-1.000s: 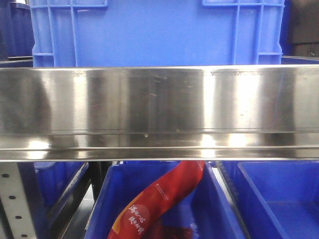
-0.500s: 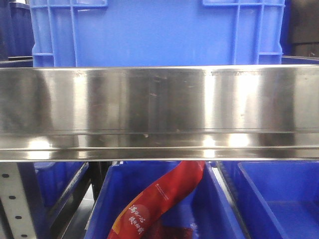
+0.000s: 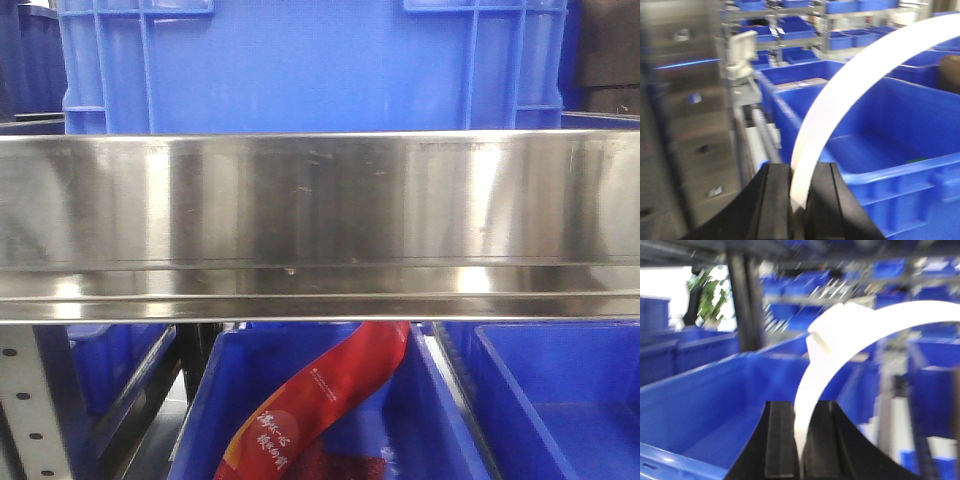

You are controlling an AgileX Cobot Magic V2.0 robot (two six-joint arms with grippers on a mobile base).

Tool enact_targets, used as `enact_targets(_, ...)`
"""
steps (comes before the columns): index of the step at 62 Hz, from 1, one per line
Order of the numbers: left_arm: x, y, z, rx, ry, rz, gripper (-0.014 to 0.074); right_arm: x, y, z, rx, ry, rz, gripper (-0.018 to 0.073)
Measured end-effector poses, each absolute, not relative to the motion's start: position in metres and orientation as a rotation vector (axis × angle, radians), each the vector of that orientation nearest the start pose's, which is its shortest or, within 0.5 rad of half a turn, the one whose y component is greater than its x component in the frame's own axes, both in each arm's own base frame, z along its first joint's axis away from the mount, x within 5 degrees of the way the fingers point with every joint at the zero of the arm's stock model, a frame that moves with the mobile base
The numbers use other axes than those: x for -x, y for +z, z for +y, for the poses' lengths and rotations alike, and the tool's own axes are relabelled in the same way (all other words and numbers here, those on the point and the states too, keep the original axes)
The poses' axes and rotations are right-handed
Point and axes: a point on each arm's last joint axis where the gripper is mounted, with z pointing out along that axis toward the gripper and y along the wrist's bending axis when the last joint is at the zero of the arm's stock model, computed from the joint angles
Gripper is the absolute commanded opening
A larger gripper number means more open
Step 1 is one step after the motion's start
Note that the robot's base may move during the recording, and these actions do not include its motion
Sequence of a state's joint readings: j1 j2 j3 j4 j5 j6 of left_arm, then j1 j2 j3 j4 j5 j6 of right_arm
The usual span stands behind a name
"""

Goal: Grab PVC pipe and place in blue bin
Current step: 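Lower both held white clamps over the open blue bin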

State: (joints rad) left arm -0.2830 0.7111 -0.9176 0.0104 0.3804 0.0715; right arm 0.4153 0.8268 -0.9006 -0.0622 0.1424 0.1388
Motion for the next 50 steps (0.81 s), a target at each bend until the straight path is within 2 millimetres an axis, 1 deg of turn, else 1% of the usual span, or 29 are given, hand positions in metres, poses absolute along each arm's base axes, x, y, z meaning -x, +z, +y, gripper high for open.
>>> enact_targets(1, -0.134, 0.424, -0.04, -0.311, -0.158, 1.636, -0.0111, -0.164, 0.419, 0.073, 0.264, 0.385, 1.558, -0.0162)
enact_targets(7, -0.147, 0.432, -0.053, -0.349, -0.21, 1.644, -0.0111, -0.184, 0.421, 0.091, 0.304, 0.412, 1.591, -0.0162)
enact_targets(10, -0.159, 0.435, -0.062, -0.363, -0.243, 1.659, -0.0111, -0.193, 0.42, 0.099, 0.321, 0.421, 1.608, -0.0162)
enact_targets(19, -0.19, 0.448, -0.086, -0.391, -0.306, 1.678, -0.0111, -0.212, 0.422, 0.119, 0.356, 0.443, 1.631, -0.0162)
enact_targets(28, -0.231, 0.453, -0.11, -0.357, -0.399, 1.725, -0.0111, -0.228, 0.414, 0.129, 0.366, 0.437, 1.668, -0.0162)
enact_targets(33, -0.249, 0.458, -0.12, -0.335, -0.448, 1.733, -0.0111, -0.234, 0.41, 0.132, 0.368, 0.436, 1.675, -0.0162)
enact_targets(36, -0.262, 0.457, -0.128, -0.334, -0.46, 1.743, -0.0111, -0.237, 0.408, 0.134, 0.369, 0.437, 1.675, -0.0162)
enact_targets(40, -0.274, 0.461, -0.137, -0.338, -0.471, 1.737, -0.0111, -0.241, 0.406, 0.136, 0.368, 0.44, 1.664, -0.0162)
enact_targets(44, -0.293, 0.46, -0.148, -0.345, -0.475, 1.744, -0.0111, -0.246, 0.405, 0.139, 0.366, 0.445, 1.647, -0.0162)
enact_targets(50, -0.313, 0.459, -0.159, -0.343, -0.482, 1.744, -0.0111, -0.254, 0.406, 0.144, 0.367, 0.444, 1.653, -0.0162)
